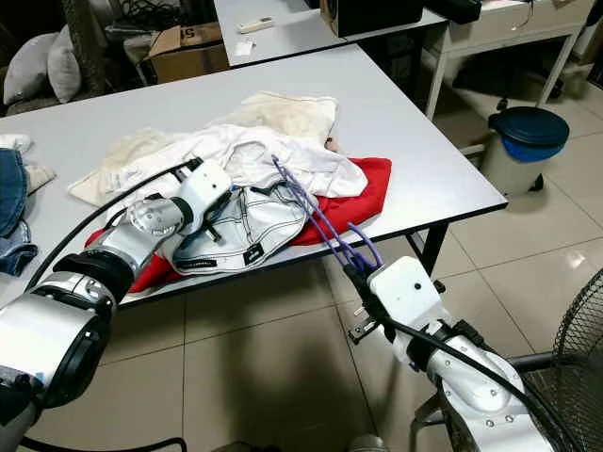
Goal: Hang hanger
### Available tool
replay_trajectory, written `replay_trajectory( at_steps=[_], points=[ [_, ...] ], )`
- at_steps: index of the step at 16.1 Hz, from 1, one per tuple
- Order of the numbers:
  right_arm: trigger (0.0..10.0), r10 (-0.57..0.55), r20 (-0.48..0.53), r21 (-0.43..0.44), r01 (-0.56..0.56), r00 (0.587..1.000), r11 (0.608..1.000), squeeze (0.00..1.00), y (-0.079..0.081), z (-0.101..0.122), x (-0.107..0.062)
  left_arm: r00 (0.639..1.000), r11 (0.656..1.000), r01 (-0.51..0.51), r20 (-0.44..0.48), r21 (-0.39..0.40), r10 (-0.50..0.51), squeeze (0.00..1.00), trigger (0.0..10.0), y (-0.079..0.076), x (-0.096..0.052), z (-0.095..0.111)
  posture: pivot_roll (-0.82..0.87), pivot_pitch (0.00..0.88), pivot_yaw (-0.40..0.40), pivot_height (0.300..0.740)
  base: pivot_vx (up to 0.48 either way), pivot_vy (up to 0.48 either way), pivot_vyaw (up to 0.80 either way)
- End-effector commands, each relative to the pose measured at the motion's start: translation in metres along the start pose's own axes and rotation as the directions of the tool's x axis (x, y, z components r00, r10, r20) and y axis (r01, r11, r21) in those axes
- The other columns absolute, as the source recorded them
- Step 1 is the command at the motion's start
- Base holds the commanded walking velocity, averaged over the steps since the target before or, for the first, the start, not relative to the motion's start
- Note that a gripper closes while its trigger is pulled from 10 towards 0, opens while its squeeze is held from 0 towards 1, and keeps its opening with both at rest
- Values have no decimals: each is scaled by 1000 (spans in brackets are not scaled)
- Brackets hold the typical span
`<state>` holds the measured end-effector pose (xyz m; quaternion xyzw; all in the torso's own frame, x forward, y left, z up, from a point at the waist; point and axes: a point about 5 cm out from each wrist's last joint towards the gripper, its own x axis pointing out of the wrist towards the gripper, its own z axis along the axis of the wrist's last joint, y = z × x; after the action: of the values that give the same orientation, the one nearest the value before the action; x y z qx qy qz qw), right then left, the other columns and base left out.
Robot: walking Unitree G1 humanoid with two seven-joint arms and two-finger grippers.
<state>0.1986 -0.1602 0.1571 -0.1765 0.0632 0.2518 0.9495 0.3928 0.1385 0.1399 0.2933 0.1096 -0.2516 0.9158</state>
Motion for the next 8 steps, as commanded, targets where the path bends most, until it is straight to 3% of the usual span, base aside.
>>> replay_trajectory(
  at_steps=[1,4,8],
  points=[
    [10000,9,11,13,-9,1000,1000,0,4,2,-2,998,992,52,27,-115,-49,1000,10000,-3,-2,-5,-238,40,172,740,0,0,0],
    [10000,3,-3,15,-3,1000,1000,0,7,-1,-3,996,989,85,33,-118,-81,1000,10000,-9,-2,-9,-246,33,186,740,0,0,0],
    [10000,4,-33,0,-4,999,1000,0,7,-4,-6,1000,997,20,-22,-68,-22,1000,10000,-5,-4,-17,-259,23,195,740,0,0,0]
  ],
)
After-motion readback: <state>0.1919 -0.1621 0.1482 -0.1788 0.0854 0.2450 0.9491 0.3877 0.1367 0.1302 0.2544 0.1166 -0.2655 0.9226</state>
